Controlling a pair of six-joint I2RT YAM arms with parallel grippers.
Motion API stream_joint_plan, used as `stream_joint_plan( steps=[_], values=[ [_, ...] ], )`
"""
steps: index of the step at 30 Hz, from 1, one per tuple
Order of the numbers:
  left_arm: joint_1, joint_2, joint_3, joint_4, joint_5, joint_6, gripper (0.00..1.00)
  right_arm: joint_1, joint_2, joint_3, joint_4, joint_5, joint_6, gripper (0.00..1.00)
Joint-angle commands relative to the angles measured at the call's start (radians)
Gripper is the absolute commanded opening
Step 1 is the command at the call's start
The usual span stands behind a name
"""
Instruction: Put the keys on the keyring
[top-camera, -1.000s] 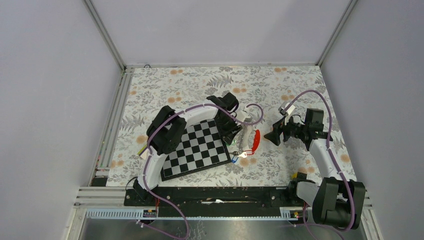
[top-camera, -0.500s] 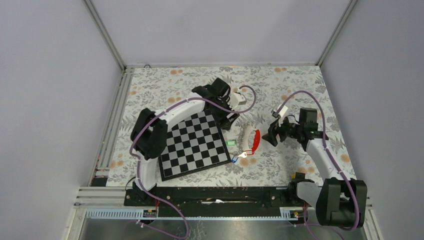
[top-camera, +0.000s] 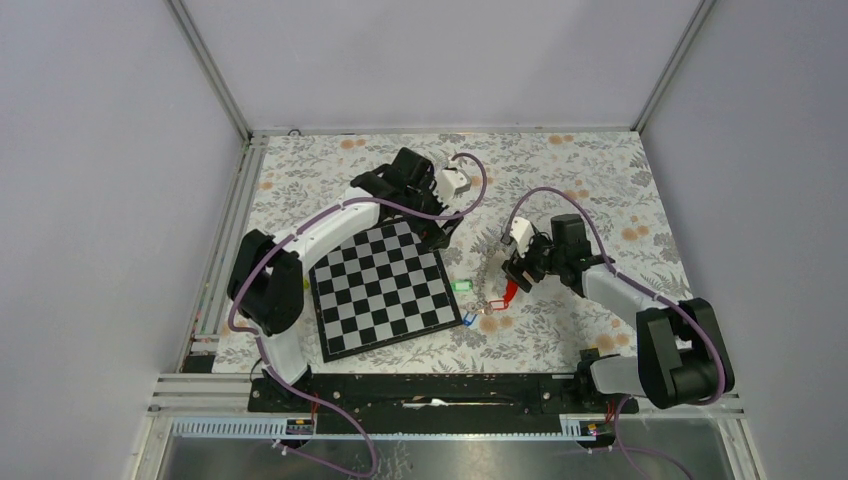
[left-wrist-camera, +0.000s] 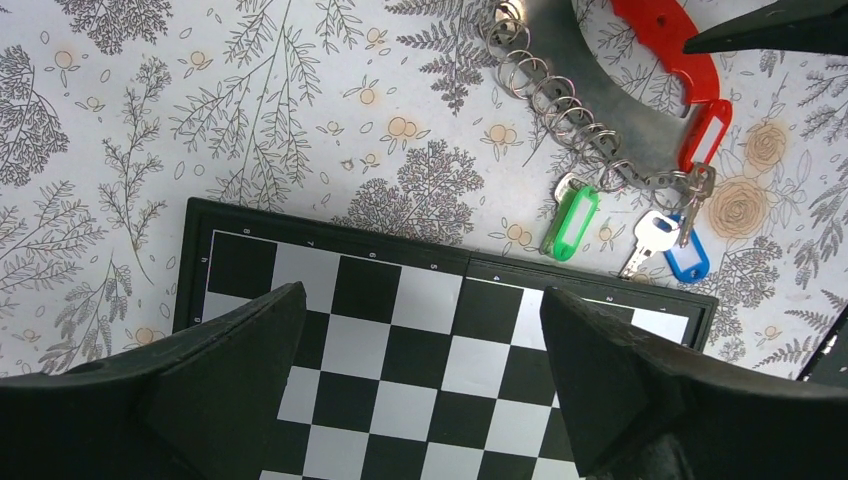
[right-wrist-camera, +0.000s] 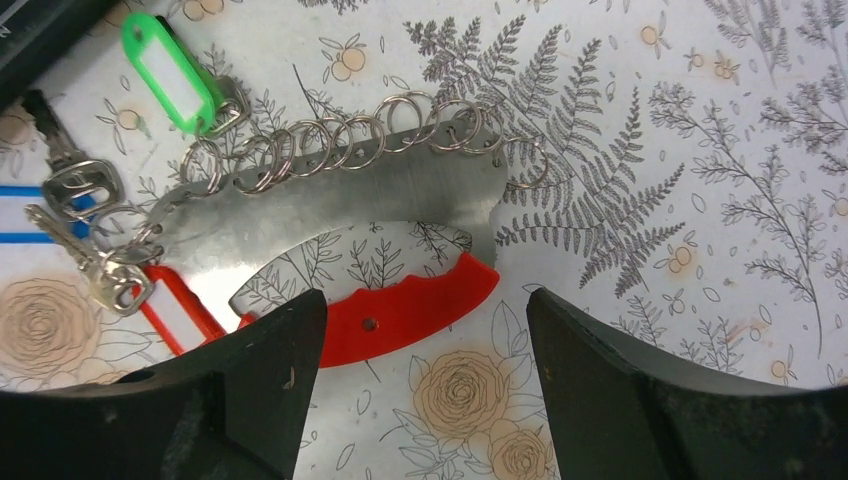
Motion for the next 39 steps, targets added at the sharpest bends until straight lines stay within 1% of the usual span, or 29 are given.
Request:
stream_joint_plan(
  steps=[1,7,12,16,19,23,29,32,39],
  values=[
    [0.002,-0.053,-0.004,0.042,-0.039,0.02,0.99,0.039,0.057,-0.002,0.082,0.098,-0.04,0.8],
    [0.002,-0.05,-0.007,0.044,-0.026,0.027,0.99,0.045,0.08,0.003,0.08,0.149,-0.045,0.8],
    [0.002,-0.056,-0.016,0.044,-0.023,0.029,0.99,0.045,0.103,0.029,0.024,0.236,-0.074,0.8],
    [0.003,-0.071,-0.025,0.045,-0.039,0.035,0.99,0.044,0.108,0.023,0.012,0.279,-0.082,0.8],
    [0.005,-0.082,-0.032,0.053,-0.046,0.038,0.99,0.045,0.091,0.023,0.011,0.263,-0.056,0.8],
    [0.008,-0.088,-0.033,0.053,-0.052,0.038,0.99,0.045,0.059,0.043,-0.012,0.182,-0.03,0.8],
    [0.017,-0.105,-0.043,0.076,-0.085,0.02,0.99,0.048,0.044,0.091,-0.015,0.095,0.062,0.8],
    [0.024,-0.111,-0.049,0.084,-0.093,0.016,0.99,0.068,0.064,0.097,-0.003,0.107,0.073,0.8],
    [0.032,-0.12,-0.055,0.084,-0.09,0.018,0.99,0.119,0.142,0.095,0.019,0.22,0.05,0.8]
  ],
)
